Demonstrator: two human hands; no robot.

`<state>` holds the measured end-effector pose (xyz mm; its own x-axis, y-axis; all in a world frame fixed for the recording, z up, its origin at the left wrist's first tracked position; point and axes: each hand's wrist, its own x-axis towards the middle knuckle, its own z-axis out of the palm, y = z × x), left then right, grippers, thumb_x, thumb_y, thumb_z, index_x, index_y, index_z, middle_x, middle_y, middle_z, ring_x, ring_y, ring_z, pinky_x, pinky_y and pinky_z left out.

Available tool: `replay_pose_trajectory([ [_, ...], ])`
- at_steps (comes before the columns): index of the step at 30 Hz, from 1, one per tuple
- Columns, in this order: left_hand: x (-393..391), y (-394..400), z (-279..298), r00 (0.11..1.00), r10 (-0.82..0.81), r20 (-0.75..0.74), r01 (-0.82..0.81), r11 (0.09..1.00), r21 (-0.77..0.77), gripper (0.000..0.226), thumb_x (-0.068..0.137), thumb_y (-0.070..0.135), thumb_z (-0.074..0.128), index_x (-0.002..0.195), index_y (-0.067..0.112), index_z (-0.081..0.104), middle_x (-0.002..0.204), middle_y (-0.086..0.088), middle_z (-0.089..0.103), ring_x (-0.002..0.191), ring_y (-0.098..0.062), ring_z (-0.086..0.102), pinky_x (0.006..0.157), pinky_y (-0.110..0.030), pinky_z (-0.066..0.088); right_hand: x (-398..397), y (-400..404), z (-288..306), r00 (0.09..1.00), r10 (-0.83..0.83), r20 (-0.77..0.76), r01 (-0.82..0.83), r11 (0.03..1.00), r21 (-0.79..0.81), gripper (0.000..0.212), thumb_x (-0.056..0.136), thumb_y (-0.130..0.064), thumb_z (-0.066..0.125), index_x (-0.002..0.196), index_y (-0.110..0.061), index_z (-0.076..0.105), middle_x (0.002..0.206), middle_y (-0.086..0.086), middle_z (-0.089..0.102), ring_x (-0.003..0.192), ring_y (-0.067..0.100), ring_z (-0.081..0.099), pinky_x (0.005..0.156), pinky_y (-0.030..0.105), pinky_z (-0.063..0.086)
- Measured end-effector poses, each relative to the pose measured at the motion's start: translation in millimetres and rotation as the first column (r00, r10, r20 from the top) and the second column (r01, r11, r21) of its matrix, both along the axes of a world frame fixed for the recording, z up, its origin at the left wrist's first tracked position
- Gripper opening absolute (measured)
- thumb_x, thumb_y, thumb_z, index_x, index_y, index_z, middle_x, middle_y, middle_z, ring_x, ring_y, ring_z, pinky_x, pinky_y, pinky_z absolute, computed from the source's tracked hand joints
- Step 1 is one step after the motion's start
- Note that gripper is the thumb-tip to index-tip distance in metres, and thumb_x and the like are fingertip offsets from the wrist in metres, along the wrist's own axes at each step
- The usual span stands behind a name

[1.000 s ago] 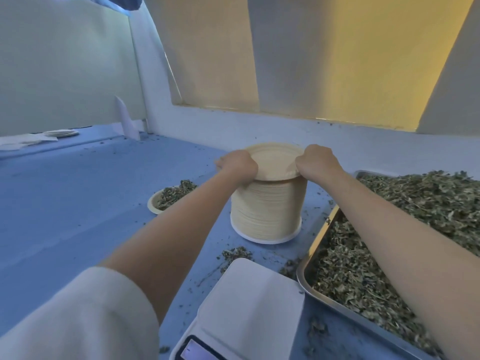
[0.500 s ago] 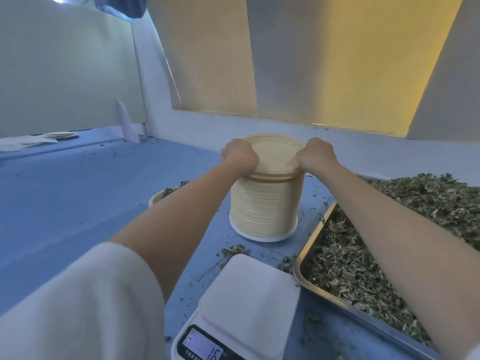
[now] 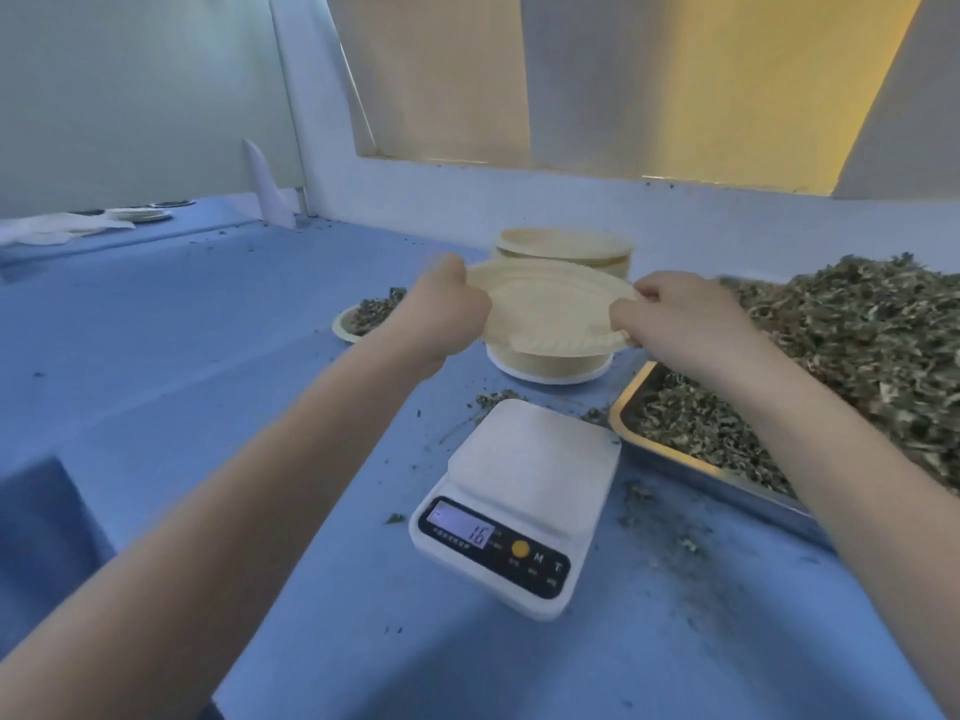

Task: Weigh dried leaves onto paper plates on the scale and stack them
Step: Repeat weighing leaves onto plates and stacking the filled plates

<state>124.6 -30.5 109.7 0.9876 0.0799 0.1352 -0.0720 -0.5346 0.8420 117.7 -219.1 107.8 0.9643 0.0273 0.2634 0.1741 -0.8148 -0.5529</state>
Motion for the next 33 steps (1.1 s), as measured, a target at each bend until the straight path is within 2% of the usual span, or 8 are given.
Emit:
replay_pose_trajectory([
  [4, -19.8, 6.8, -38.6, 0.996, 0.012, -0.088, -0.013, 1.000, -0.011, 0.026, 0.088, -0.004, 0.029, 0.085, 0.019, 0.040, 0.097, -0.010, 0.042, 0.077, -0.020, 0.036, 0.057, -0.026, 0.027, -12.7, 9.5, -38.2, 0.997, -0.006, -0.080, 0.004, 0.999, -0.032, 0.016, 0.084, -0.027, 0.051, 0.080, -0.012, 0.050, 0.073, 0.001, 0.048, 0.067, 0.018, 0.050, 0.053, 0.029, 0.036],
  [8, -27.3, 10.2, -70.6, 0.993, 0.011, -0.117, -0.012, 1.000, -0.010, 0.051, 0.090, -0.004, 0.029, 0.139, 0.010, 0.032, 0.140, -0.010, 0.036, 0.113, -0.025, 0.040, 0.089, -0.038, 0.040, -14.0, 11.9, -71.9, 0.993, -0.006, -0.116, -0.006, 0.994, -0.110, 0.022, 0.083, -0.030, 0.052, 0.071, -0.012, 0.050, 0.084, 0.012, 0.052, 0.077, 0.028, 0.050, 0.054, 0.030, 0.032],
  [12, -29.7, 7.8, -93.7, 0.994, -0.011, -0.110, 0.013, 1.000, 0.010, 0.047, 0.090, -0.003, 0.030, 0.130, 0.020, 0.033, 0.145, -0.010, 0.033, 0.112, -0.017, 0.037, 0.089, -0.031, 0.035, -13.4, 11.4, -93.6, 0.984, -0.098, -0.146, 0.053, 0.958, -0.282, 0.027, 0.083, -0.037, 0.050, 0.076, -0.011, 0.051, 0.096, 0.013, 0.050, 0.100, 0.034, 0.046, 0.089, 0.043, 0.040],
  [15, -27.3, 3.8, -104.2, 0.992, 0.005, -0.124, -0.004, 1.000, 0.013, 0.047, 0.089, -0.002, 0.031, 0.132, 0.018, 0.034, 0.140, -0.011, 0.038, 0.103, -0.018, 0.038, 0.081, -0.030, 0.033, -13.8, 10.8, -101.7, 0.976, -0.134, -0.171, 0.078, 0.952, -0.296, 0.027, 0.084, -0.037, 0.051, 0.087, -0.011, 0.054, 0.107, 0.009, 0.041, 0.104, 0.030, 0.039, 0.094, 0.043, 0.037],
  [20, -19.2, 1.7, -112.8, 0.991, 0.013, -0.136, -0.008, 0.999, 0.035, 0.059, 0.092, 0.014, 0.040, 0.147, 0.011, 0.019, 0.148, -0.007, 0.031, 0.123, -0.023, 0.040, 0.092, -0.033, 0.037, -9.6, 6.4, -107.0, 0.979, -0.096, -0.182, 0.048, 0.967, -0.249, 0.058, 0.089, -0.047, 0.047, 0.137, -0.015, 0.040, 0.141, 0.012, 0.032, 0.132, 0.032, 0.029, 0.107, 0.046, 0.028],
  [23, -14.2, 5.0, -111.6, 0.993, 0.038, -0.109, -0.034, 0.999, 0.038, 0.066, 0.092, 0.023, 0.044, 0.150, 0.016, 0.013, 0.154, -0.004, 0.021, 0.138, -0.022, 0.027, 0.104, -0.035, 0.030, -7.1, 6.1, -105.7, 0.988, -0.073, -0.133, 0.046, 0.981, -0.190, 0.064, 0.090, -0.051, 0.044, 0.144, -0.018, 0.034, 0.144, 0.012, 0.033, 0.136, 0.030, 0.026, 0.109, 0.050, 0.026],
  [28, -2.0, 13.1, -106.9, 0.996, 0.064, -0.061, -0.064, 0.998, 0.012, 0.062, 0.091, 0.024, 0.048, 0.148, 0.018, 0.023, 0.148, -0.006, 0.032, 0.128, -0.021, 0.040, 0.090, -0.031, 0.035, -0.4, 11.6, -98.7, 0.997, -0.027, -0.067, 0.016, 0.989, -0.147, 0.060, 0.090, -0.052, 0.044, 0.141, -0.020, 0.040, 0.142, 0.008, 0.042, 0.133, 0.028, 0.034, 0.107, 0.050, 0.030],
  [33, 7.6, 17.6, -107.5, 0.997, 0.058, -0.047, -0.059, 0.998, -0.010, 0.054, 0.090, 0.024, 0.052, 0.142, 0.018, 0.035, 0.129, 0.002, 0.046, 0.077, -0.001, 0.042, 0.073, -0.027, 0.036, 5.5, 19.2, -94.9, 0.999, -0.007, -0.038, 0.001, 0.991, -0.134, 0.053, 0.090, -0.051, 0.047, 0.135, -0.022, 0.047, 0.142, 0.007, 0.041, 0.135, 0.024, 0.032, 0.109, 0.049, 0.028],
])
